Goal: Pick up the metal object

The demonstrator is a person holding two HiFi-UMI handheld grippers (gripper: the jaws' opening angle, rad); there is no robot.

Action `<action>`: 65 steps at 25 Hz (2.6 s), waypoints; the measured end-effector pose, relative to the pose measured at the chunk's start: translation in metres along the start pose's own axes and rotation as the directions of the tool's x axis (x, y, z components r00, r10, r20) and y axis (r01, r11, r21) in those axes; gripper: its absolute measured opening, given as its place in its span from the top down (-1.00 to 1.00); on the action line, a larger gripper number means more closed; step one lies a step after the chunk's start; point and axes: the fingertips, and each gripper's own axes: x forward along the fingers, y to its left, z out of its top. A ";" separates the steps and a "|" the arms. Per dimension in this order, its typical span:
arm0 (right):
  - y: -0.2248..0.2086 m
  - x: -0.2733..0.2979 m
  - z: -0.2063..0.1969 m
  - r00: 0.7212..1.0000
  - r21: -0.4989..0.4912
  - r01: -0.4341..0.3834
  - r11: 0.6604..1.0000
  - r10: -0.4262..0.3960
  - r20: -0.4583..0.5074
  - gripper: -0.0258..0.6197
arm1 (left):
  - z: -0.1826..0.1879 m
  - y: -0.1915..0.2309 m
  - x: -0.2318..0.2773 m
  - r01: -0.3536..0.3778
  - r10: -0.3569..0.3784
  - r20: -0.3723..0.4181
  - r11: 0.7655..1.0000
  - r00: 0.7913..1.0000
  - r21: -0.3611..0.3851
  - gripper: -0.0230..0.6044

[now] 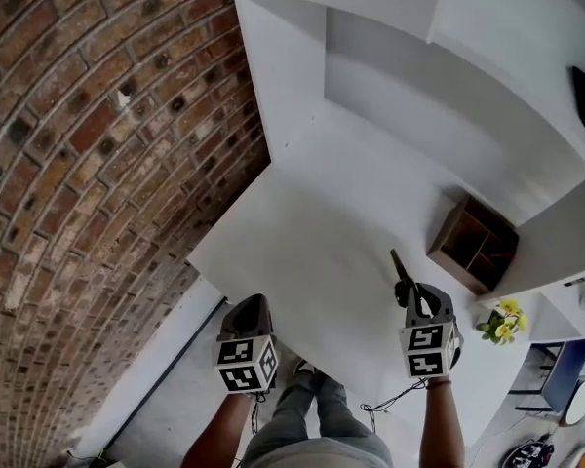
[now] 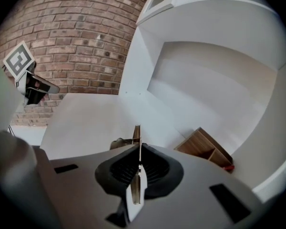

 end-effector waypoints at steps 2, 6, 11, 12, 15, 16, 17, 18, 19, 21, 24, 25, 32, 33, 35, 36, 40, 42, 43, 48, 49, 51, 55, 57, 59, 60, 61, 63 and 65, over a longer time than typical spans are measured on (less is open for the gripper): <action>-0.010 -0.013 0.001 1.000 0.054 -0.009 0.998 0.007 0.030 0.90 | 0.008 -0.012 0.000 0.029 -0.029 0.007 0.999 1.000 0.022 0.89; -0.034 -0.042 0.005 0.995 0.133 0.035 0.990 -0.046 0.086 0.90 | 0.024 -0.037 0.003 0.092 -0.094 0.021 0.993 0.995 0.068 0.89; -0.071 -0.084 0.010 0.975 0.250 0.134 0.959 -0.173 0.139 0.90 | 0.050 -0.080 0.008 0.190 -0.196 0.045 0.976 0.980 0.105 0.89; -0.078 -0.094 0.011 0.968 0.276 0.153 0.949 -0.200 0.150 0.90 | 0.057 -0.090 0.008 0.214 -0.221 0.055 0.971 0.974 0.111 0.89; -0.098 -0.123 0.012 0.944 0.344 0.211 0.915 -0.282 0.173 0.90 | 0.077 -0.121 0.006 0.278 -0.292 0.083 0.950 0.953 0.142 0.89; -0.104 -0.134 0.011 0.934 0.372 0.226 0.900 -0.308 0.180 0.90 | 0.084 -0.132 0.006 0.298 -0.314 0.092 0.942 0.945 0.155 0.89; -0.110 -0.144 0.010 0.924 0.405 0.238 0.883 -0.335 0.186 0.90 | 0.090 -0.142 0.005 0.316 -0.335 0.100 0.934 0.937 0.168 0.89; -0.116 -0.155 0.008 0.912 0.444 0.249 0.860 -0.363 0.192 0.90 | 0.096 -0.152 0.004 0.334 -0.356 0.107 0.925 0.928 0.180 0.89; -0.123 -0.165 0.004 0.898 0.489 0.258 0.833 -0.394 0.197 0.90 | 0.101 -0.162 0.004 0.351 -0.375 0.113 0.917 0.920 0.191 0.89; -0.134 -0.186 -0.004 0.866 0.582 0.268 0.768 -0.456 0.203 0.90 | 0.111 -0.181 0.002 0.383 -0.414 0.124 0.899 0.902 0.214 0.89; -0.147 -0.213 -0.020 0.819 0.693 0.272 0.667 -0.539 0.198 0.90 | 0.122 -0.209 -0.001 0.431 -0.470 0.133 0.869 0.873 0.245 0.89; -0.150 -0.222 -0.025 0.803 0.718 0.276 0.639 -0.564 0.193 0.90 | 0.126 -0.219 -0.002 0.447 -0.489 0.133 0.858 0.862 0.255 0.89; -0.178 -0.282 -0.062 0.708 0.790 0.342 0.509 -0.693 0.140 0.90 | 0.147 -0.296 -0.012 0.558 -0.616 0.113 0.765 0.779 0.321 0.89; -0.181 -0.288 -0.067 0.699 0.796 0.347 0.495 -0.703 0.132 0.90 | 0.149 -0.305 -0.013 0.565 -0.626 0.114 0.756 0.771 0.332 0.89; -0.186 -0.298 -0.077 0.687 0.805 0.357 0.475 -0.717 0.118 0.90 | 0.150 -0.320 -0.017 0.573 -0.641 0.116 0.741 0.758 0.350 0.89; -0.187 -0.303 -0.081 0.682 0.807 0.361 0.467 -0.722 0.113 0.90 | 0.149 -0.327 -0.019 0.577 -0.648 0.115 0.734 0.753 0.357 0.89; -0.191 -0.316 -0.096 0.669 0.817 0.371 0.442 -0.737 0.095 0.90 | 0.141 -0.347 -0.024 0.592 -0.666 0.099 0.712 0.739 0.377 0.89; -0.192 -0.319 -0.102 0.667 0.820 0.373 0.434 -0.740 0.088 0.90 | 0.138 -0.354 -0.026 0.597 -0.671 0.094 0.707 0.736 0.379 0.89; -0.193 -0.320 -0.104 0.667 0.821 0.373 0.432 -0.740 0.086 0.90 | 0.137 -0.356 -0.027 0.599 -0.672 0.092 0.706 0.734 0.379 0.89; -0.194 -0.326 -0.108 0.666 0.819 0.377 0.434 -0.741 0.086 0.90 | 0.133 -0.363 -0.031 0.603 -0.676 0.083 0.701 0.733 0.381 0.89; -0.194 -0.327 -0.109 0.666 0.815 0.380 0.437 -0.741 0.086 0.90 | 0.132 -0.364 -0.032 0.603 -0.675 0.082 0.701 0.733 0.379 0.89; -0.193 -0.327 -0.109 0.666 0.808 0.392 0.441 -0.742 0.082 0.90 | 0.131 -0.365 -0.032 0.606 -0.675 0.081 0.703 0.733 0.372 0.89; -0.193 -0.328 -0.105 0.665 0.804 0.385 0.453 -0.740 0.099 0.90 | 0.130 -0.364 -0.029 0.606 -0.672 0.078 0.708 0.737 0.363 0.89; -0.192 -0.329 -0.105 0.664 0.802 0.384 0.457 -0.740 0.104 0.90 | 0.128 -0.364 -0.028 0.609 -0.672 0.076 0.708 0.737 0.357 0.89; -0.191 -0.330 -0.106 0.664 0.804 0.383 0.456 -0.741 0.104 0.90 | 0.127 -0.365 -0.028 0.613 -0.673 0.074 0.708 0.736 0.351 0.89; -0.190 -0.330 -0.106 0.664 0.806 0.380 0.454 -0.740 0.103 0.90 | 0.126 -0.365 -0.027 0.614 -0.674 0.074 0.708 0.735 0.349 0.89; -0.190 -0.330 -0.107 0.665 0.808 0.378 0.452 -0.739 0.103 0.90 | 0.126 -0.364 -0.027 0.615 -0.674 0.074 0.709 0.735 0.346 0.89; -0.188 -0.330 -0.106 0.667 0.810 0.372 0.453 -0.737 0.105 0.90 | 0.127 -0.363 -0.026 0.614 -0.672 0.076 0.712 0.737 0.340 0.89; -0.187 -0.329 -0.105 0.668 0.810 0.370 0.455 -0.737 0.108 0.90 | 0.126 -0.361 -0.024 0.613 -0.670 0.077 0.715 0.739 0.335 0.89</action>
